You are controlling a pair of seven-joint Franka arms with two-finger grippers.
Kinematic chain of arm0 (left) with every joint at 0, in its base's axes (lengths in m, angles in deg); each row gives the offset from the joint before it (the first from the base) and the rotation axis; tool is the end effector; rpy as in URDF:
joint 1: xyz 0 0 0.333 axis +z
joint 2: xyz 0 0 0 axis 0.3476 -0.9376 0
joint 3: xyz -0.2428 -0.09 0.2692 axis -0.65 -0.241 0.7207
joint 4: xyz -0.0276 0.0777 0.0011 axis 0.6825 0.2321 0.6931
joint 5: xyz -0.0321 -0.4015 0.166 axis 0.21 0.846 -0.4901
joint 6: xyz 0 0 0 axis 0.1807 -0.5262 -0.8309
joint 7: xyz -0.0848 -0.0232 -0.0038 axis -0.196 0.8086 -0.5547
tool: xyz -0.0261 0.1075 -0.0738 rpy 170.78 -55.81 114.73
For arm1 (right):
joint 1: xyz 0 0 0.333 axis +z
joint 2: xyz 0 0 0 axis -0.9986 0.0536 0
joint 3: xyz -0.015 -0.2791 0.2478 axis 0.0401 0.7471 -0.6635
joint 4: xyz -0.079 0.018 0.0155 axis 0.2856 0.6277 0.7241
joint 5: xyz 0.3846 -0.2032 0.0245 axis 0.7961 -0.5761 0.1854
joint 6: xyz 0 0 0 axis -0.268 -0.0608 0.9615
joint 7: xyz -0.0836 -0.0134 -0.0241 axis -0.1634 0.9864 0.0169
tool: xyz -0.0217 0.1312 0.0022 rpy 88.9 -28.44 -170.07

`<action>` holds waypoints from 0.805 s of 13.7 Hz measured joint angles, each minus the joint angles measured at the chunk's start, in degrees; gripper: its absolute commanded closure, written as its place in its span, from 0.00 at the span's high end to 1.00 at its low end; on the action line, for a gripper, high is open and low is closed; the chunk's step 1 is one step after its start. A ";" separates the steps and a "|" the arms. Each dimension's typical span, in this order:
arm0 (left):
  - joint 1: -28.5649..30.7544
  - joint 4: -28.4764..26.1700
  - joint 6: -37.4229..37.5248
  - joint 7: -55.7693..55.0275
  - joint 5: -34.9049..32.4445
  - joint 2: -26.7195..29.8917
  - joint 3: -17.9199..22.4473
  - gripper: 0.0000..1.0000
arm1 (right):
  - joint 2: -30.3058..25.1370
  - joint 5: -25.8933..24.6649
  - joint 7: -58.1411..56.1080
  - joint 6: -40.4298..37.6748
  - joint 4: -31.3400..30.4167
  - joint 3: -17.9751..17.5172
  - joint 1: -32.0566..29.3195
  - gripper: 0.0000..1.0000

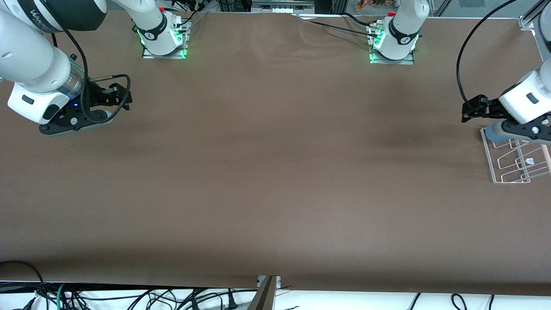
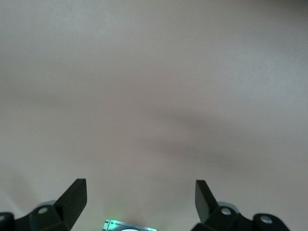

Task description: Transfer cup to left arm and place on rack

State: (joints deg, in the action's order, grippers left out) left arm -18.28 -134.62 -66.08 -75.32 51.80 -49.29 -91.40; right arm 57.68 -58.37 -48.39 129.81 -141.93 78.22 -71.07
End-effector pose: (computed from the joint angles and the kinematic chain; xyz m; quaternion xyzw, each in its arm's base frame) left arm 0.6281 0.0036 0.6115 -0.9936 0.1044 0.0374 0.0217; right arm 0.6242 0.1375 0.6071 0.9855 0.1470 -0.0729 0.0441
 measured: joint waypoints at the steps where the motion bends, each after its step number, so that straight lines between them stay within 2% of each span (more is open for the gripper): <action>1: 0.25 1.19 0.28 0.00 0.00 0.04 0.06 1.00 | 0.00 0.00 0.00 0.00 0.00 0.00 0.00 0.99; 5: 0.67 4.04 2.00 -0.59 0.33 0.07 0.08 1.00 | 0.00 0.00 0.00 0.00 0.00 0.12 -0.01 0.99; 8: 1.35 4.29 4.50 -4.75 3.90 0.07 0.21 1.00 | 0.00 0.00 0.00 0.00 0.00 0.23 -0.03 0.99; 11: 2.34 4.36 5.14 -5.98 4.13 0.07 0.22 1.00 | 0.00 0.00 0.00 0.00 0.00 0.24 -0.03 0.99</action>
State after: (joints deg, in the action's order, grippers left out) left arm -15.93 -130.26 -60.93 -81.30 55.93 -49.22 -91.18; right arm 57.68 -58.37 -48.39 129.81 -141.93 78.46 -71.10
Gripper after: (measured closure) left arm 0.000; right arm 0.004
